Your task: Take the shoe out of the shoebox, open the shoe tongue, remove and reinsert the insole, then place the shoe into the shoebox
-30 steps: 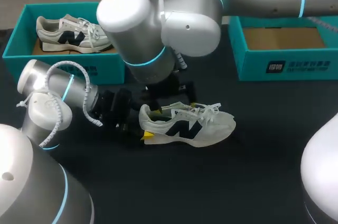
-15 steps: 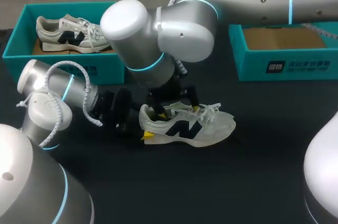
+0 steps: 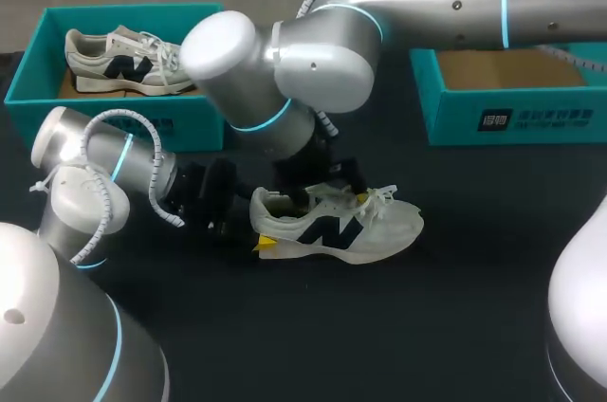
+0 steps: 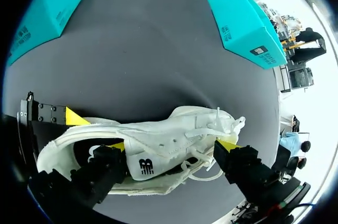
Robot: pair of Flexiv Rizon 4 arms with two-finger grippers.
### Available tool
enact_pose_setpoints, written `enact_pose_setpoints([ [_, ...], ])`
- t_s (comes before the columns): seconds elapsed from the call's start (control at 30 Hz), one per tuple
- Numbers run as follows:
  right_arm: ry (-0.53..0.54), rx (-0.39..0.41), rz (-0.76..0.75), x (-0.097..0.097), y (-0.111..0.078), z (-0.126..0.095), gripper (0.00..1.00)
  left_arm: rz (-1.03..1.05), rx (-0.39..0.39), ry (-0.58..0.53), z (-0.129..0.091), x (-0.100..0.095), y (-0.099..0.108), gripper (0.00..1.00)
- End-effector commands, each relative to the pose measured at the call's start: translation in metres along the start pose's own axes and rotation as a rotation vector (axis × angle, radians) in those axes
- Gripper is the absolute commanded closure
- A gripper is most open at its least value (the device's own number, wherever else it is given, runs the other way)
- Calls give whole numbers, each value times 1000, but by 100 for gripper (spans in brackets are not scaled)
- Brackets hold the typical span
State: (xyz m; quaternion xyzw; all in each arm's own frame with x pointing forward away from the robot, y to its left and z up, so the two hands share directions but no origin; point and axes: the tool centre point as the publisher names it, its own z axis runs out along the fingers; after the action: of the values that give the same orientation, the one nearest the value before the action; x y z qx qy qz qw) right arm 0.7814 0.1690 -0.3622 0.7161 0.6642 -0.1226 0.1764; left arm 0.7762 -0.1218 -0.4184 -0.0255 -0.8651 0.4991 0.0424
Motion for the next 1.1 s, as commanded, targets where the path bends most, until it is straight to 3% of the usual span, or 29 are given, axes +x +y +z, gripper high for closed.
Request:
enact_pose_setpoints([
  [0.03, 13, -1, 23, -13, 1, -5, 31, -1, -5, 1, 3, -2, 2, 100],
  [0.07, 19, 1, 32, -15, 1, -5, 44, -1, -5, 1, 3, -2, 2, 100],
  [0.1, 24, 2, 38, -18, 1, -5, 51, -1, -5, 1, 3, -2, 2, 100],
  [0.2, 24, 2, 51, -23, 1, -7, 59, -1, -5, 1, 3, -2, 2, 100],
  [0.57, 128, 40, 106, -33, -1, -18, 59, -1, -5, 1, 3, -2, 2, 100],
  [0.83, 209, 62, 148, -43, 4, -18, 69, -1, -5, 1, 3, -2, 2, 100],
  [0.97, 219, 65, 155, -46, 7, -17, 87, -1, -5, 1, 3, -2, 2, 100],
  [1.0, 227, 69, 157, -47, 7, -15, 100, -1, -5, 1, 3, -2, 2, 100],
  [1.1, 236, 74, 164, -49, 8, -14, 100, -1, -5, 1, 3, -2, 2, 100],
])
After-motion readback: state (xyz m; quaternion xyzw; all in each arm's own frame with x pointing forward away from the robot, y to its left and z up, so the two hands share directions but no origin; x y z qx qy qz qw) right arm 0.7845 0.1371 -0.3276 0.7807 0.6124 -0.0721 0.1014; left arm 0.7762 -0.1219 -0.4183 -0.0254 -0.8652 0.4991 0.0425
